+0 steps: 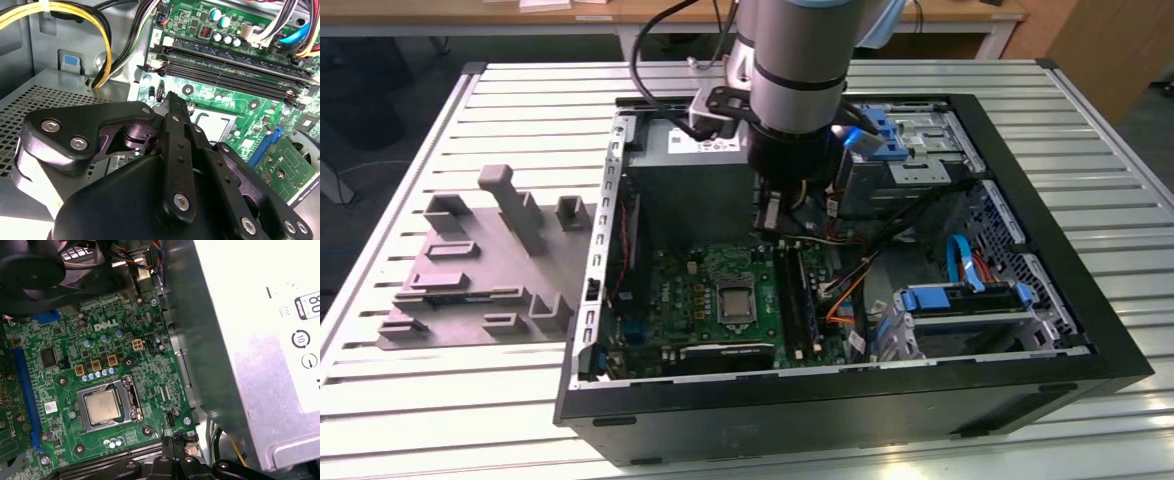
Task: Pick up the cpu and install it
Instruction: 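Install the first cpu locking lever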
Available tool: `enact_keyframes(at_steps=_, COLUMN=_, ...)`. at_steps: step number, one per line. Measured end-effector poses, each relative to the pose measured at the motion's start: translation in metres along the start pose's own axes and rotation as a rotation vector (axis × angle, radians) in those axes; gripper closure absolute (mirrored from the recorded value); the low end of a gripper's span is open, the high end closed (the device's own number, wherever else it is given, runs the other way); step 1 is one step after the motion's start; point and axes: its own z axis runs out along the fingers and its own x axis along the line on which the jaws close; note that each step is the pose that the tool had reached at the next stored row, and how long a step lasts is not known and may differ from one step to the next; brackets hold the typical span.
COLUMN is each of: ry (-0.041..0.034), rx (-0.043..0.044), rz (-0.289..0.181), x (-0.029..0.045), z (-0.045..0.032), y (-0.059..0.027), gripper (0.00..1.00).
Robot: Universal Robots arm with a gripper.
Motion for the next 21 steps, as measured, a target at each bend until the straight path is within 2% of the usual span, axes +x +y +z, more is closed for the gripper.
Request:
enact_keyframes(at_steps=6, ry=0.0009, rx=0.0004, rz=0.0, x=0.0007, z=0.0005, y=0.0019, gripper=0.89)
enact_keyframes(at_steps=11, ry=0.0118, rx=0.0035, rz=0.0, x=0.0031, z=0.0005, y=0.0014, gripper=0.89)
enact_keyframes(at_steps=15, ry=0.0117, rx=0.0036, rz=0.0, x=0.0073, z=0.0005, y=0.0004, gripper=0.89)
enact_keyframes(at_steps=18, ry=0.0075, rx=0.0023, rz=-0.002, x=0.0112, z=0.0007, y=0.0002, gripper=0.89)
enact_keyframes(at_steps=21, ry=0.0068, rx=0.0022, rz=-0.003, x=0.0125, z=0.0008, y=0.0001, gripper=0.89)
